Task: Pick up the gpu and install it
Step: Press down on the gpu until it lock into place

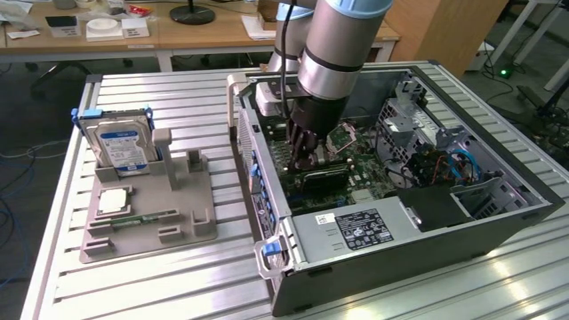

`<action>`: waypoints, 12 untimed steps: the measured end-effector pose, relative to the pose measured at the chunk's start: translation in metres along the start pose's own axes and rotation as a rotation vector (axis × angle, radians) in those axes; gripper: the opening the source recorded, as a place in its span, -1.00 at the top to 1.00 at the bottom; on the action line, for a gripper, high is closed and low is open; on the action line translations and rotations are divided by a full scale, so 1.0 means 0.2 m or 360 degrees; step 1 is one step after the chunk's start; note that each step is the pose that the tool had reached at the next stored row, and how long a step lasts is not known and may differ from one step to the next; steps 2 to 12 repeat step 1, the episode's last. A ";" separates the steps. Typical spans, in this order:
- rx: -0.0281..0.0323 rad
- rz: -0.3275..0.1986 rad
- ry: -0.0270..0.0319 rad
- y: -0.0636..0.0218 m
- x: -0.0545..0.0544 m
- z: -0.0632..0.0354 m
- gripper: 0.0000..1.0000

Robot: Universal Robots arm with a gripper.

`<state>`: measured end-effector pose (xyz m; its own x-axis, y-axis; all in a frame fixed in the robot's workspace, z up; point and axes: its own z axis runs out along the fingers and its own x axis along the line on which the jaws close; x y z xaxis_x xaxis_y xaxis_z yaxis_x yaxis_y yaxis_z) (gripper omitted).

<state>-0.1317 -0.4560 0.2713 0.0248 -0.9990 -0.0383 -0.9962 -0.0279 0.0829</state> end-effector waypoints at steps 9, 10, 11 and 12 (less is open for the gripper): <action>0.00000 0.0000 0.00000 0.000 0.00 0.000 0.79; 0.00000 0.0000 0.00000 0.000 0.00 0.000 0.79; 0.00000 0.0000 0.00000 0.000 0.00 0.000 0.79; 0.00000 0.0000 0.00000 0.000 0.00 0.000 0.79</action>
